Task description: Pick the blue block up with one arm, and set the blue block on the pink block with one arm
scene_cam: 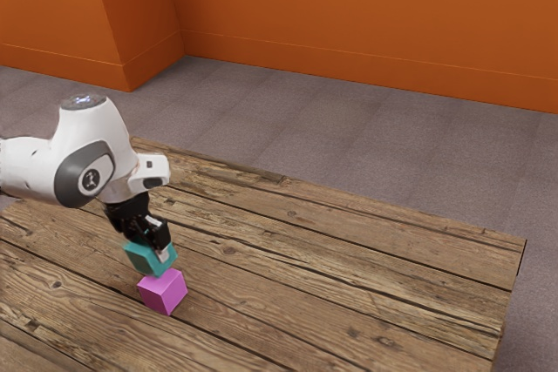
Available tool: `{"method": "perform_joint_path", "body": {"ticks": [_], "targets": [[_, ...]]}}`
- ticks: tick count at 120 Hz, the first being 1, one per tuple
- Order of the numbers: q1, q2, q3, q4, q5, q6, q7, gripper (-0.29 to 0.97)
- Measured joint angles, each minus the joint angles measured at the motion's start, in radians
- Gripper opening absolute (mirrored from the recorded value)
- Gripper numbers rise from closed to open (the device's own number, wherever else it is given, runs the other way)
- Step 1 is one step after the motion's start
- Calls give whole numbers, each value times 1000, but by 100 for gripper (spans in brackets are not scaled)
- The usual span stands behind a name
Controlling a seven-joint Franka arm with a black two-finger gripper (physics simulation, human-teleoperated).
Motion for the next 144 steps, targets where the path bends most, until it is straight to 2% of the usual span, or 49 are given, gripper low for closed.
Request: {"method": "perform_joint_path", "body": {"ticks": [20,81,144], "targets": [[0,22,-13,-1,4,40,-34,30],[0,-58,-24,-84,5,69,-98,30],[0,-91,-47,-116,4,69,-126,30]]}}
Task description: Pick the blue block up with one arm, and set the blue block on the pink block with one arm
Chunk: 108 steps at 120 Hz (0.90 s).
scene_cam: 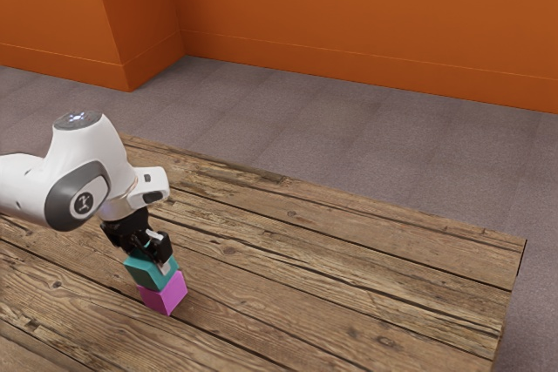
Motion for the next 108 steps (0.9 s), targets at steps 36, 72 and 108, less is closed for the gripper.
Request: {"method": "perform_joint_path", "body": {"ticks": [36,72,108], "targets": [[0,0,-5,2,-9,-5,5,46],[1,-51,-11,14,-18,-34,26,63],[1,-127,-8,117,-18,-194,36,67]]}}
